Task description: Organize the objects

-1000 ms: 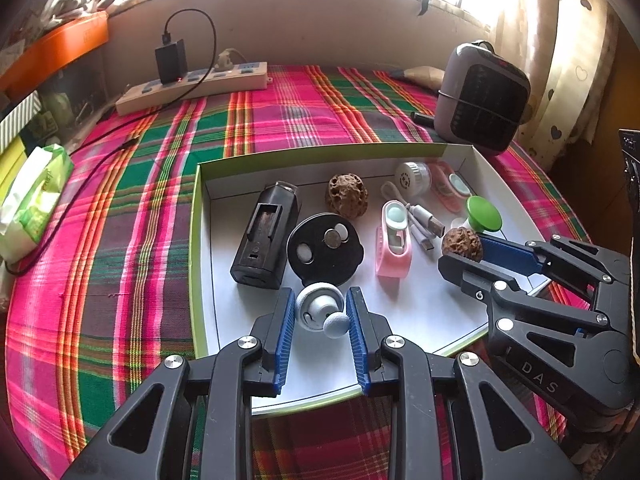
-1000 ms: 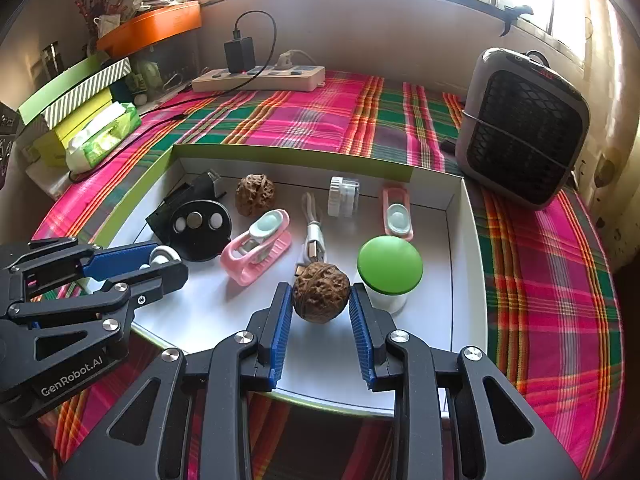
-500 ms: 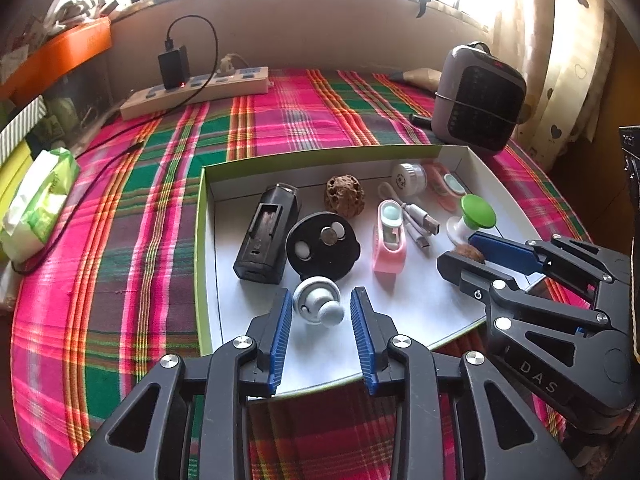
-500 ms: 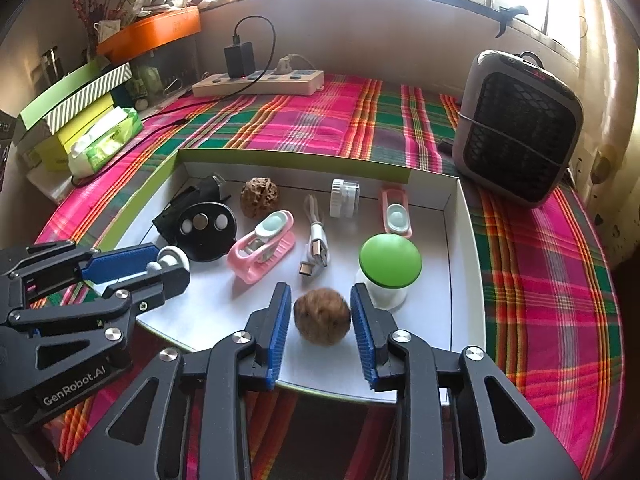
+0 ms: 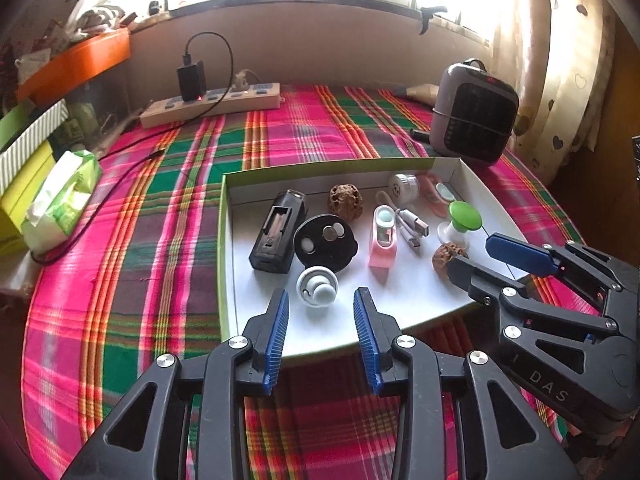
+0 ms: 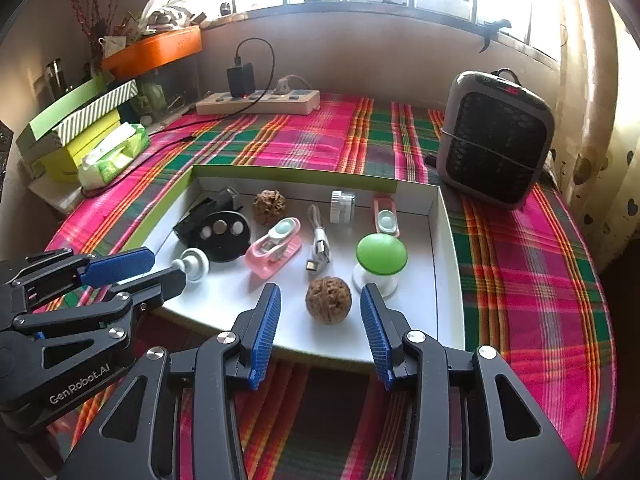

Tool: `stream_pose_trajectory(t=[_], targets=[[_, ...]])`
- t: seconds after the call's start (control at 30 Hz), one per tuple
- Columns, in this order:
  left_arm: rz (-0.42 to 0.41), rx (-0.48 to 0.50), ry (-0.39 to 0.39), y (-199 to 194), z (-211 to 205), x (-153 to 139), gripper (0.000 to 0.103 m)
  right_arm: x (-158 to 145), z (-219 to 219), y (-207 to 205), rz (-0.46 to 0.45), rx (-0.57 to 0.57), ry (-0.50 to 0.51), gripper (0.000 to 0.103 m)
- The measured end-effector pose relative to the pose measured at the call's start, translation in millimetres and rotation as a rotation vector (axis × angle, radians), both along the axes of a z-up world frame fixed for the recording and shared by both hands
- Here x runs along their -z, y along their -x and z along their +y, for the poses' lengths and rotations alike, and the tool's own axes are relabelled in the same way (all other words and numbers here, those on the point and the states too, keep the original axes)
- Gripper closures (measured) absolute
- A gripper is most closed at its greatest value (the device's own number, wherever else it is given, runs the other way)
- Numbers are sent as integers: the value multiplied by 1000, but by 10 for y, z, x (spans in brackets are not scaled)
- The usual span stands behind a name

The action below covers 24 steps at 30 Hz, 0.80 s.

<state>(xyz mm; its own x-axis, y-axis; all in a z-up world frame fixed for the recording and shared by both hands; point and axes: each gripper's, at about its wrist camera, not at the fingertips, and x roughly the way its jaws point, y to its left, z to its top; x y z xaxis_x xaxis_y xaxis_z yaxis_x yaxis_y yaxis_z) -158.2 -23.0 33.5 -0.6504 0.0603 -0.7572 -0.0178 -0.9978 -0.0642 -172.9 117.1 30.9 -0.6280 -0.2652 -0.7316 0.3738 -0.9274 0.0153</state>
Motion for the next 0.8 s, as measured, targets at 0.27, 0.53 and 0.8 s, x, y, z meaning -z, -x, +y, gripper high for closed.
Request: stream_pose_trajectory(t=[0.27,0.53,0.8], targets=[[30,-33,20,-246,9,-63,71,-57,-5,-245,31,15,0,59],[31,-39,34,-494,68,-15,71,2,21,-461,20,25,19,57],[26,-66,38,-655,112,89,71,135,43,-633,-21,32,23,56]])
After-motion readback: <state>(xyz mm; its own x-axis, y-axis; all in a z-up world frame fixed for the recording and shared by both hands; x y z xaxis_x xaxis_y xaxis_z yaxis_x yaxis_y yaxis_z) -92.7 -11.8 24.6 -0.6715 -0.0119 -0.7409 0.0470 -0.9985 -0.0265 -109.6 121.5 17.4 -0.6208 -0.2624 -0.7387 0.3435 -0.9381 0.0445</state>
